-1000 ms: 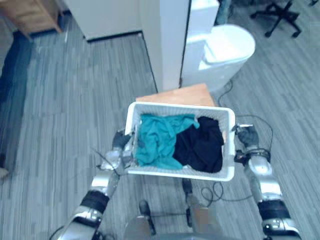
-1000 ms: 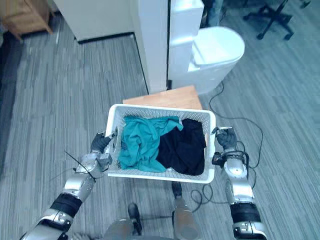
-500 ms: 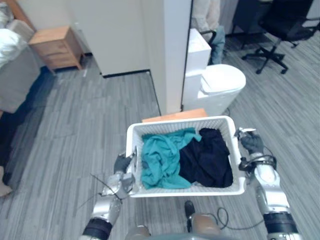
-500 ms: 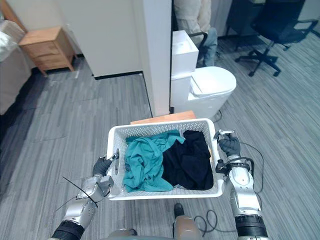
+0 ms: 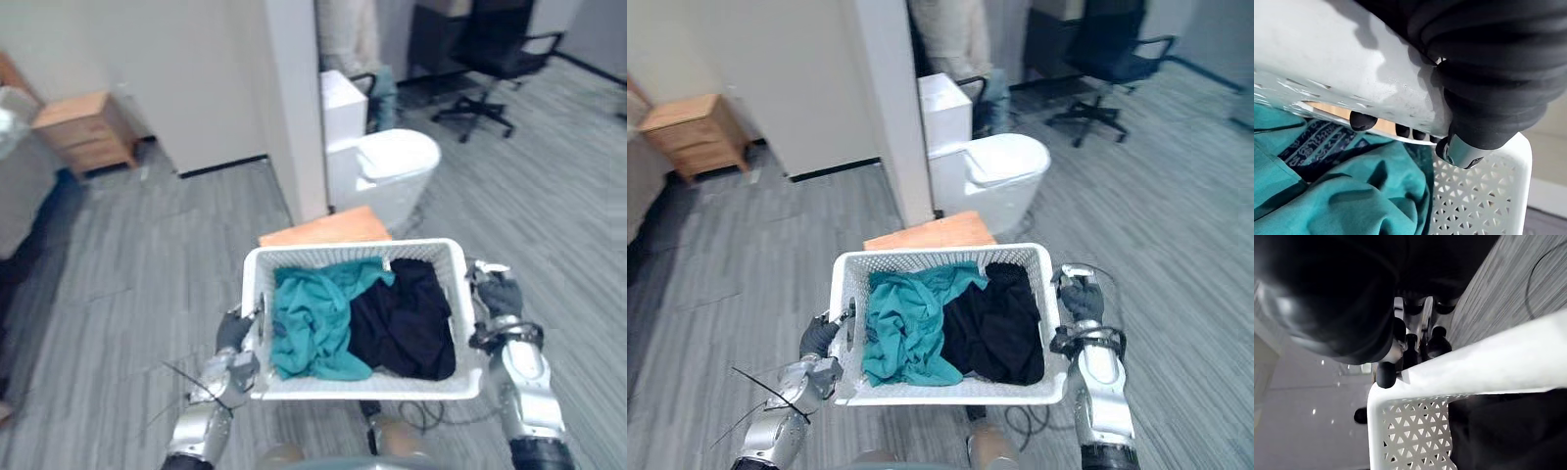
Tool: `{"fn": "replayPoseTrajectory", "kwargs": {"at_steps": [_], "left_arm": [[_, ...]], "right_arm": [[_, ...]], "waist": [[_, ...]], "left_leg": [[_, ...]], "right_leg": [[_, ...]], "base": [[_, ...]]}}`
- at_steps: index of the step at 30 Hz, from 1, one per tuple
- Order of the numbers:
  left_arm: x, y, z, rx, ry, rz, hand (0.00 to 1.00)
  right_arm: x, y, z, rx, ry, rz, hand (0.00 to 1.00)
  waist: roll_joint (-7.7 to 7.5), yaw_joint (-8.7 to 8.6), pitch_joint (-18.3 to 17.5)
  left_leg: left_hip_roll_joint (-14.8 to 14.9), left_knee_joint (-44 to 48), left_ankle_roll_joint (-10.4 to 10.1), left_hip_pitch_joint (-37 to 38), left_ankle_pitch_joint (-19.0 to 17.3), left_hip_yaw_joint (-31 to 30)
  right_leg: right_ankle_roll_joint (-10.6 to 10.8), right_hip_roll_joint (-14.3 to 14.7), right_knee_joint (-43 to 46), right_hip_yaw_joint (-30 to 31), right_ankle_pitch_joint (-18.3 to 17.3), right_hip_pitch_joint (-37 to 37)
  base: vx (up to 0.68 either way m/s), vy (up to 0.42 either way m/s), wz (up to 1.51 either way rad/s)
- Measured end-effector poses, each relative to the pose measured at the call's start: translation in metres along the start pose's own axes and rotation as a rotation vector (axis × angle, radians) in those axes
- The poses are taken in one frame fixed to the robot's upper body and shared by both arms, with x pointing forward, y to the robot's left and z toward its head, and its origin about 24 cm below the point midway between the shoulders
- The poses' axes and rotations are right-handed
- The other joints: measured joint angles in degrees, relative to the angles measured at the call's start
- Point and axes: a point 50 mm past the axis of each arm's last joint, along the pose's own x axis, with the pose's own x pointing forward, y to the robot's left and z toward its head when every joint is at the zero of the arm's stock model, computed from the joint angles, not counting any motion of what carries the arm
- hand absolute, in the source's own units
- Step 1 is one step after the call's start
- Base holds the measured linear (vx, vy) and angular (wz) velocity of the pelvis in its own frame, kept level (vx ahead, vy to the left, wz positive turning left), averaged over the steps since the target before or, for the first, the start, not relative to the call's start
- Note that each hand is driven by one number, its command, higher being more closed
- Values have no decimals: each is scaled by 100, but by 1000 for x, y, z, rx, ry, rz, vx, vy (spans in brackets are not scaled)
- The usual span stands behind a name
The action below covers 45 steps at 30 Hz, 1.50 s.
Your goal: Pick up the laundry basket with both hands and put the clothes into the washing machine.
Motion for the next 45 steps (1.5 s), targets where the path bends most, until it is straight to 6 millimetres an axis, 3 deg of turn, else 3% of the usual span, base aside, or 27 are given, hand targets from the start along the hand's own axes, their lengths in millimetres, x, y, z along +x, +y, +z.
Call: {"fn": "replayPoseTrajectory", "kwargs": {"at_steps": [1, 2, 4, 5, 6, 8, 10, 11, 12, 13, 14, 16, 18, 21, 22, 23, 24, 26, 28, 32, 34, 36, 39, 40, 42, 44, 45], "left_arm": [[0, 1, 1, 20, -2, -12, 100], [0, 0, 1, 20, -5, -17, 100], [0, 3, 3, 28, -14, -9, 100], [1, 6, 7, 30, -27, -4, 100], [1, 8, 9, 29, -37, 4, 100], [1, 8, 9, 26, -33, 6, 100], [1, 6, 9, 25, -35, 2, 100], [1, 7, 10, 26, -40, 5, 100], [1, 5, 10, 14, -41, 7, 100], [2, 4, 9, 8, -39, 6, 100], [2, 4, 10, 5, -49, 9, 100], [1, 1, 8, 12, -40, -8, 100], [4, -8, 0, -12, -7, -21, 100], [5, -10, -1, 5, 2, -38, 100], [5, -9, -3, 8, 14, -34, 100], [5, -9, -6, 9, 24, -31, 100], [5, -9, -6, 8, 26, -30, 100], [5, -12, -8, -7, 32, -38, 100], [4, -11, -9, -17, 32, -34, 100], [1, -2, -10, -53, 37, 4, 100], [-1, -1, -9, -67, 29, 8, 100], [-1, -4, -7, -80, 17, 7, 100], [-1, -5, -5, -83, 7, 9, 100], [-1, -10, -7, -92, 13, 2, 100], [0, -14, -7, -82, 15, -12, 100], [0, -11, -6, -55, 16, -11, 100], [0, -10, -6, -54, 15, -5, 100]], "right_arm": [[-9, -2, -2, 5, 7, -10, 100], [-14, -3, -2, 7, 7, -16, 100], [-16, 0, -5, 29, 19, -22, 100], [-17, 3, -5, 47, 17, -28, 100], [-15, 6, -5, 58, 13, -24, 100], [-13, 5, -9, 59, 30, -28, 100], [-10, 4, -11, 54, 36, -30, 100], [-10, 4, -11, 53, 36, -28, 100], [-3, 7, -10, 52, 32, -18, 100], [0, 6, -10, 51, 32, -21, 100], [6, 6, -4, 45, 8, -18, 100], [4, 2, -3, 32, 0, -22, 100], [2, -10, -7, 12, 19, -58, 100], [-10, -17, -16, 9, 59, -89, 100], [-17, -16, -21, 20, 82, -94, 100], [-21, -15, -21, 24, 83, -98, 100], [-22, -16, -19, 22, 72, -99, 100], [-19, -17, -9, 5, 31, -94, 100], [-15, -17, -6, -10, 24, -79, 100], [-8, -2, -1, 1, 1, -24, 100], [-4, 0, 4, -2, -27, -14, 100], [1, 0, 9, -7, -45, -26, 100], [7, 1, 13, -10, -62, -23, 100], [7, -2, 12, -21, -53, -30, 100], [6, -8, 4, -36, -17, -49, 100], [1, -9, -2, -46, 11, -44, 100], [0, -7, -4, -40, 19, -45, 100]], "waist": [[-220, -71, -59], [-351, -13, -59], [-389, -20, -57], [-404, -13, -68], [-435, 47, -60], [-376, 57, -57], [-394, 57, -60], [-430, 38, -61], [-368, 68, -77], [-104, 134, -116], [-104, 156, -114], [-366, -37, -187], [-65, -43, -252], [73, -174, -240], [84, -163, -227], [130, -47, -171], [153, 18, -128], [228, 89, -45], [205, 225, -29], [193, 303, -21], [196, 293, -21], [118, 294, -42], [3, 302, -84], [-55, 265, -122], [-61, 295, -130], [-91, 203, -137], [-81, 143, -130]], "left_leg": [[-144, -117, -39, 6, 106, 174], [-260, -148, -79, 13, 168, 348], [-195, -350, -10, 45, 473, 706], [-26, -446, 46, 13, 569, 915], [160, -476, -25, 64, 624, 1341], [367, -414, -58, 165, 638, 1648], [520, -126, -215, 233, 539, 1907], [492, -35, -350, 200, 434, 1936], [522, -289, -340, 237, 350, 1884], [696, -484, -308, 293, 391, 1924], [893, -563, -352, 321, 422, 2437], [733, -569, -511, 473, 445, 2667], [1129, -467, -703, 520, 371, 2786], [1757, 343, -939, 529, 297, 2837], [2146, 1456, -655, 234, 395, 2537], [2321, 2604, 70, -165, 826, 1969], [2249, 3142, 138, -398, 949, 1583], [1277, 4260, -140, -1223, 744, 581], [544, 3670, -205, -1497, 632, 419], [399, 1290, -164, -1849, 631, 518], [380, -290, -476, -1828, 914, 196], [204, -719, -620, -1791, 1718, 291], [-187, -620, -209, -1729, 1994, 743], [-494, -722, 86, -1462, 1896, 856], [-820, -832, 326, -1089, 1770, 917], [-1225, -1198, 598, -371, 1591, 823], [-1307, -1255, 605, -163, 1532, 768]], "right_leg": [[25, -31, 133, 107, 17, 83], [-187, -68, -311, 296, 271, 152], [-117, -138, -806, 117, -179, 218], [-138, -200, -741, -439, -344, 66], [-566, -355, 320, -1523, -431, -361], [-924, -546, 1518, -2088, -634, -440], [-811, -920, 2305, -2071, -984, -224], [-813, -782, 2120, -1978, -976, -158], [-465, -415, 926, -1698, -1126, 182], [-528, -298, 615, -1726, -969, 300], [-907, -377, 1823, -1869, -1418, -122], [-347, -865, 1647, -1554, -1775, 243], [-464, -418, 894, -1482, -1231, 494], [-792, 89, 906, -1430, -1305, 647], [-885, 314, 1036, -1328, -1346, 769], [-1016, 480, 1175, -1138, -1437, 951], [-1082, 517, 1254, -1014, -1507, 1037], [-1249, 504, 1412, -607, -1732, 1138], [-1247, 397, 1425, -234, -1792, 1167], [-1200, 345, 1420, 184, -2029, 1223], [-1141, 281, 1436, 230, -2206, 1215], [-935, 30, 1486, 394, -2519, 1259], [-520, -562, 1226, 529, -2681, 1507], [-164, -831, 1475, 507, -2701, 1536], [327, -896, 2967, 526, -2416, 1107], [288, -953, 5285, 271, -1465, 252], [343, -917, 5835, 229, -1489, 17]], "base": [[-171, 79, -77], [-103, 87, -93], [-115, 62, -106], [-141, -51, -141], [-92, -106, -114], [-40, -124, -101], [-48, -127, -88], [-152, -136, -125], [-174, -61, -141], [-253, -76, -208], [-175, -76, -162], [-48, -121, -123], [69, -109, -117], [225, -184, -60], [229, -201, -83], [225, -180, -97], [193, -63, -101], [154, 38, -92], [158, 97, -89], [227, 106, -51], [304, 142, -12], [399, 199, 3], [444, 302, -6], [520, 351, 16], [554, 342, 9], [505, 261, 20], [440, 172, 32]]}}
